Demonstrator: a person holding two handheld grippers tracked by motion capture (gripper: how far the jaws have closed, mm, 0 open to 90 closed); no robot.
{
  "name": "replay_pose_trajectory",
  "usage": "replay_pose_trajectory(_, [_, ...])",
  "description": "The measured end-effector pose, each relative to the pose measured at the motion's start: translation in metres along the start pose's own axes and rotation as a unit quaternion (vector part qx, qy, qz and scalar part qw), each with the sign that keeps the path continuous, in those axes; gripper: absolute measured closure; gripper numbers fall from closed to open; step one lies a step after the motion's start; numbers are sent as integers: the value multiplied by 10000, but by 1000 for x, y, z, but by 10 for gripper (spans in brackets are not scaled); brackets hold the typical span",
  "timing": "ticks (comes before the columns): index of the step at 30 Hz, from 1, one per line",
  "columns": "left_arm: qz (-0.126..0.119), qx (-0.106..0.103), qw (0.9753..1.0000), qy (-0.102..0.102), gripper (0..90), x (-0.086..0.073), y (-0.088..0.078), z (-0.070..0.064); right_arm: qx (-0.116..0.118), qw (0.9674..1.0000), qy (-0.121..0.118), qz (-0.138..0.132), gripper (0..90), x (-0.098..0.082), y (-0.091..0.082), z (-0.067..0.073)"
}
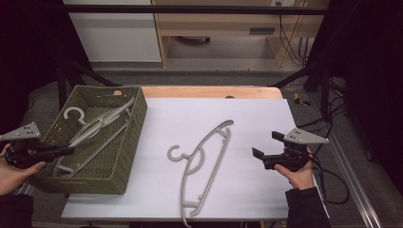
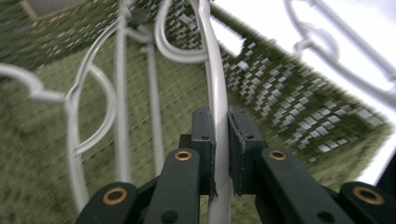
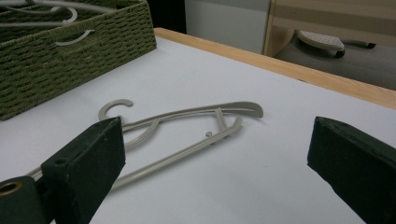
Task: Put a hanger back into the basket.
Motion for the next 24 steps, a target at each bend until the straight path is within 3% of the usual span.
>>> replay_pose_trajectory(9, [-194,-86,9998,38,814,0,13,-6,8,10000,2,17,43,0,1,0])
replay_pose_trajectory(14, [-238,-133,9994,-220,811,1,18,-3,7,10000,6,4,42,0,0,0])
replay_pose_trajectory(17, [-178,31,9993,-330,791,1,18,-1,16,10000,3,15,42,0,0,0])
replay_pose_trajectory(19, [47,284,9990,-347,770,-1,18,2,12,10000,-7,21,42,0,1,0])
replay_pose_trajectory(21, [109,322,9986,-402,757,-3,19,2,11,10000,-4,18,42,0,0,0])
replay_pose_trajectory(22, [339,433,9980,-311,752,-6,22,1,12,10000,2,10,42,0,0,0])
replay_pose_trajectory(23, [339,433,9980,-311,753,-6,22,1,12,10000,2,7,43,0,0,0])
replay_pose_trajectory(24, [632,564,9961,-239,755,-9,27,-1,12,10000,-9,5,42,0,0,0])
Point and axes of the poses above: each handheld gripper's, and its own axes: y roughly forward along the jaws, x roughly out of its top, z roughly to its left, the point moved 1 cm from there along y, roughly forward along the jaws, and after that the axes turned 14 degrees about x, right-handed, at the moved point
